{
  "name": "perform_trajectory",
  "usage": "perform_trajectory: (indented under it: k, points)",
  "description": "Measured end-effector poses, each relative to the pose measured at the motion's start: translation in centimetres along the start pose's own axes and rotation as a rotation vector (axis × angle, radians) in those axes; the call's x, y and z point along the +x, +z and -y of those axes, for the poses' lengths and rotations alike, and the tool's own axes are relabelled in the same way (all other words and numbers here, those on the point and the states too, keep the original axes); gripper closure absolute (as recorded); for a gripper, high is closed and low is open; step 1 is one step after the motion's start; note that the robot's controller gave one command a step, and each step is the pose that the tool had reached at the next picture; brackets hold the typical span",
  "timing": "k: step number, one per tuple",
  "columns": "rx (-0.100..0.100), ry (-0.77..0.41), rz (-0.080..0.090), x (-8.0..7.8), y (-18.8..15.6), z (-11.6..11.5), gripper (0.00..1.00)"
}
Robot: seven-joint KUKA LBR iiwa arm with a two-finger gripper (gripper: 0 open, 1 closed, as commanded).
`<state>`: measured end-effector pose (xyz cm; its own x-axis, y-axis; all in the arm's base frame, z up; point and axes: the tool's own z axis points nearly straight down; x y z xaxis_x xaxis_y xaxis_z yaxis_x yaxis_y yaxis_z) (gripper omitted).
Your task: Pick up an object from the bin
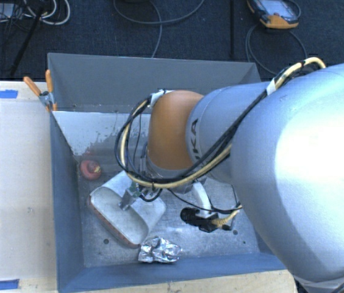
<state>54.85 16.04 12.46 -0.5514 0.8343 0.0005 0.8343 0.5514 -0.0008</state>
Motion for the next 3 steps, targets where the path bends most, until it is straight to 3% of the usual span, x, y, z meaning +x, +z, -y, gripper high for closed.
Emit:
perform_trajectory:
  k: [1, 2, 3]
  points:
    - [0.003, -0.003, -0.001, 0.0, -0.3, 0.1, 1.00]
    - [0.000, -0.007, 0.000, -0.1, -4.4, 0.1, 1.00]
    - [0.002, -0.011, -0.001, -0.1, -5.5, 0.2, 1.00]
